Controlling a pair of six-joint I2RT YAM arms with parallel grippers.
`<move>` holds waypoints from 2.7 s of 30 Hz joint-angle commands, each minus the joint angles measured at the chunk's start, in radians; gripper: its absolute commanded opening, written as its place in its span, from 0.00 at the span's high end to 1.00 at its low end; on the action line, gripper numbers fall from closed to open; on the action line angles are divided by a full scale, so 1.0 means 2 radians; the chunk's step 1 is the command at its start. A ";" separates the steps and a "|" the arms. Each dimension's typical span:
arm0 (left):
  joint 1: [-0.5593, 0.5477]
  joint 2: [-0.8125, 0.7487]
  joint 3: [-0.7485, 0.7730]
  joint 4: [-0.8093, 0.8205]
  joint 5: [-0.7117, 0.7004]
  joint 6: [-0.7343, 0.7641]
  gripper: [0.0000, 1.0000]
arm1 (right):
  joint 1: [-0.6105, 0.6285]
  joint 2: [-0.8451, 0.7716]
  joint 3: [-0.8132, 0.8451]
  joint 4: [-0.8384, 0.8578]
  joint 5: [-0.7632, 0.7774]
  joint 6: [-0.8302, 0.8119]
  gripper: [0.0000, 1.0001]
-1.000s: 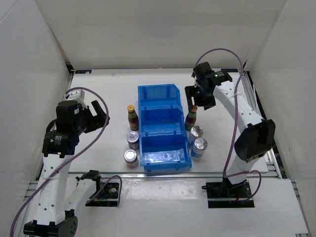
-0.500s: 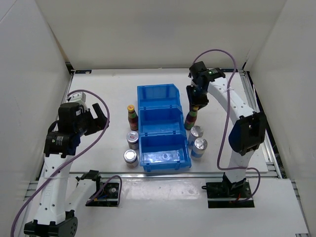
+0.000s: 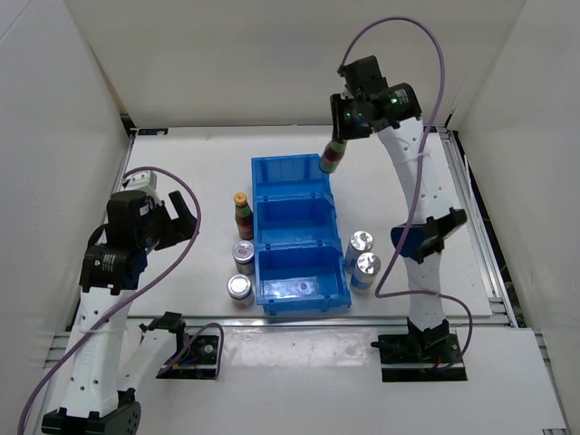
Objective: Organize the condiment bottles
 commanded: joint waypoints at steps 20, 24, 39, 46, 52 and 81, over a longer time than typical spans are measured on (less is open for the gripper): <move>-0.002 0.014 0.005 0.000 -0.015 0.000 0.01 | 0.062 0.206 0.149 -0.055 0.065 0.020 0.57; -0.002 0.019 0.005 0.005 -0.015 0.006 0.01 | 0.062 0.206 0.149 -0.060 0.056 0.035 0.08; -0.010 0.092 -0.010 0.140 0.157 0.003 0.01 | 0.035 0.012 0.170 -0.147 0.171 0.062 0.00; -0.082 0.251 0.083 0.157 0.099 0.027 0.01 | 0.008 0.006 0.146 -0.147 0.106 0.065 0.00; -0.116 0.329 0.138 0.151 0.031 0.023 0.01 | -0.025 -0.009 0.135 -0.147 0.050 0.047 0.00; -0.170 0.385 0.134 0.127 -0.056 0.016 0.66 | -0.094 -0.013 0.064 -0.147 -0.053 0.052 0.00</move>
